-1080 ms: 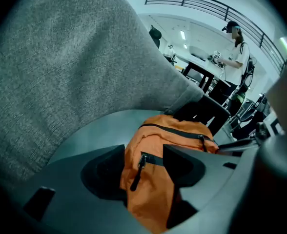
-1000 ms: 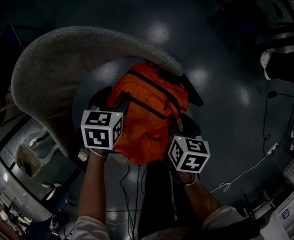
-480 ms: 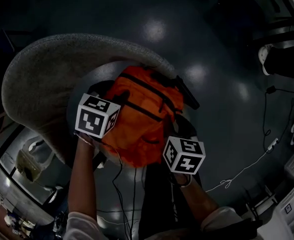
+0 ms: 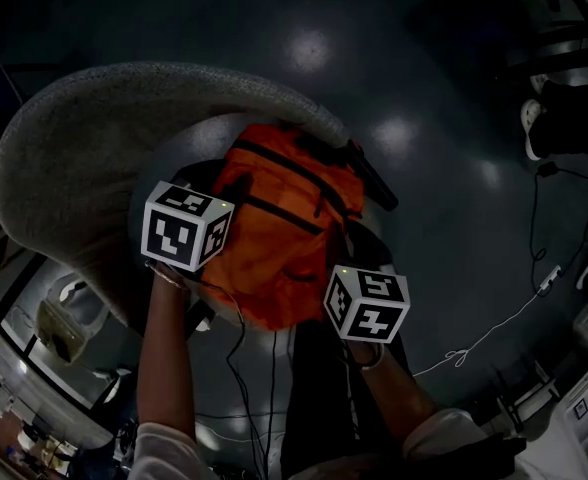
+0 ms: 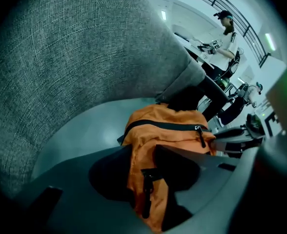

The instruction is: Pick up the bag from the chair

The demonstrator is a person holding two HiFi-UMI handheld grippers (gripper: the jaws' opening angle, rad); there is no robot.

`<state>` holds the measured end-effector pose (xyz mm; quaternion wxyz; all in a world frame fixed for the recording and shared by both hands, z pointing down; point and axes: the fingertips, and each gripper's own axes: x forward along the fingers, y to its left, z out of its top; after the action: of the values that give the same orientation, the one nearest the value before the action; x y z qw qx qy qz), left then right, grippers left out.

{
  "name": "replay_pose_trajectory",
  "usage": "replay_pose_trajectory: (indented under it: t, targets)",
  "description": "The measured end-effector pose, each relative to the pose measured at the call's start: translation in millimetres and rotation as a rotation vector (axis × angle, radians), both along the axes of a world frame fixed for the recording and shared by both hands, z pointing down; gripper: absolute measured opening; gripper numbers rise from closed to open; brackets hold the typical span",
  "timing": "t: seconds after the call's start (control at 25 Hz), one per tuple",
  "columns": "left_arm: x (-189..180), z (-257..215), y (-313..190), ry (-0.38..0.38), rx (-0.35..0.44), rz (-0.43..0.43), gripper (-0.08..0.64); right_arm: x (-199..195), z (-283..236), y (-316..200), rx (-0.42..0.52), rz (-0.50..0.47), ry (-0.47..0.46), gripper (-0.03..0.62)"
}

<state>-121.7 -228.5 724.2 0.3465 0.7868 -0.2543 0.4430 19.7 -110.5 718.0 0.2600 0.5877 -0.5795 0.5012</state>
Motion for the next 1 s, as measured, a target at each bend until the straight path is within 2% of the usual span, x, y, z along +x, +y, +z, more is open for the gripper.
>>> replay_pose_trajectory:
  t: [0.32,1.0]
  targets:
    - [3.9,-10.6,8.9,0.008,-0.007,-0.018,0.106,-2.3,-1.2,3.7,0.000,-0.027,-0.007,0.055]
    - [-6.4,-53.3,37.4,0.013,0.050,-0.048,0.049,-13.8,-31.6,14.5,0.043,-0.072,-0.044,0.041]
